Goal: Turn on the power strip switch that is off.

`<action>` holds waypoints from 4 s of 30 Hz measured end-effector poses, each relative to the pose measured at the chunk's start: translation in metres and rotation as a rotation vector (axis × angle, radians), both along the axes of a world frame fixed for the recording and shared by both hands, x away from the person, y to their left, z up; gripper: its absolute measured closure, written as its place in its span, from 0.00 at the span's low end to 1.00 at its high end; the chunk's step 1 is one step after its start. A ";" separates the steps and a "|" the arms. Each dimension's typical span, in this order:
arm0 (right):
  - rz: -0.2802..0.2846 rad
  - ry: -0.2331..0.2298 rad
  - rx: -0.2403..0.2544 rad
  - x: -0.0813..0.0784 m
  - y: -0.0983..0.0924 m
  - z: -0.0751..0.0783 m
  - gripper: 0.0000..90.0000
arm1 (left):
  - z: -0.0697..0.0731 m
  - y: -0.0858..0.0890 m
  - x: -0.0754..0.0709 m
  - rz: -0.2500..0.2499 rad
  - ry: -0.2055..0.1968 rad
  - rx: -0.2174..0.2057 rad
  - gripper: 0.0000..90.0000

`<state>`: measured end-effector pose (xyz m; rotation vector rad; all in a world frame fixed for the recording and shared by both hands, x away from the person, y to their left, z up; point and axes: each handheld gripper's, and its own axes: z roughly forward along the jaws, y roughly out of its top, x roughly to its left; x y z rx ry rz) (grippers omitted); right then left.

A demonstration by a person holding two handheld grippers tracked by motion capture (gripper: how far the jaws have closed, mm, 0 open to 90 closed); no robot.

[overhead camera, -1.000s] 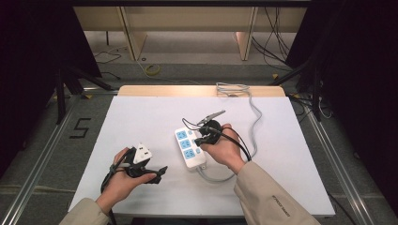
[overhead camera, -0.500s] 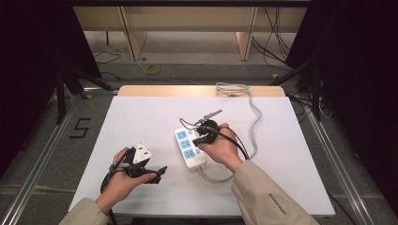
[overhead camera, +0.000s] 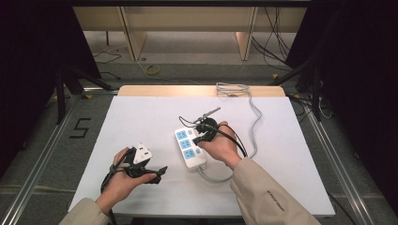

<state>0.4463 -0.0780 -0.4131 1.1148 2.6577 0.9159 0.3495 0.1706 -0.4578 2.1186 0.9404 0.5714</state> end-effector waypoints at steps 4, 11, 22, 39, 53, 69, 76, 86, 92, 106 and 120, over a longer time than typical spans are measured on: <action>0.002 0.002 -0.015 0.002 0.001 -0.001 1.00 | 0.000 0.000 0.000 0.001 0.000 -0.003 0.10; 0.001 0.018 -0.036 0.004 0.003 -0.003 1.00 | 0.000 -0.001 0.000 0.000 -0.001 0.000 0.10; 0.004 0.052 -0.078 0.008 0.008 -0.009 1.00 | 0.000 -0.001 0.000 0.002 0.003 0.004 0.10; -0.010 0.095 -0.117 0.009 0.010 -0.014 1.00 | -0.001 -0.001 0.000 0.002 0.012 0.003 0.10; -0.026 0.120 -0.142 0.013 0.012 -0.017 1.00 | -0.001 -0.001 0.000 0.002 0.014 0.001 0.10; -0.011 0.125 -0.168 0.014 0.021 -0.018 1.00 | -0.001 -0.002 0.000 -0.003 0.015 -0.002 0.10; -0.018 0.129 -0.170 0.014 0.023 -0.020 1.00 | -0.001 -0.002 0.000 -0.003 0.014 0.000 0.10; -0.034 0.135 -0.170 0.015 0.020 -0.018 1.00 | -0.001 -0.003 0.000 -0.005 0.013 -0.002 0.10; -0.029 0.139 -0.177 0.015 0.021 -0.019 1.00 | -0.001 -0.003 0.001 -0.005 0.014 -0.001 0.10; -0.040 0.143 -0.196 0.014 0.022 -0.019 1.00 | 0.000 -0.003 0.000 -0.009 0.013 -0.008 0.10; -0.037 0.147 -0.221 0.015 0.025 -0.020 1.00 | 0.000 -0.004 0.001 -0.010 0.016 -0.010 0.10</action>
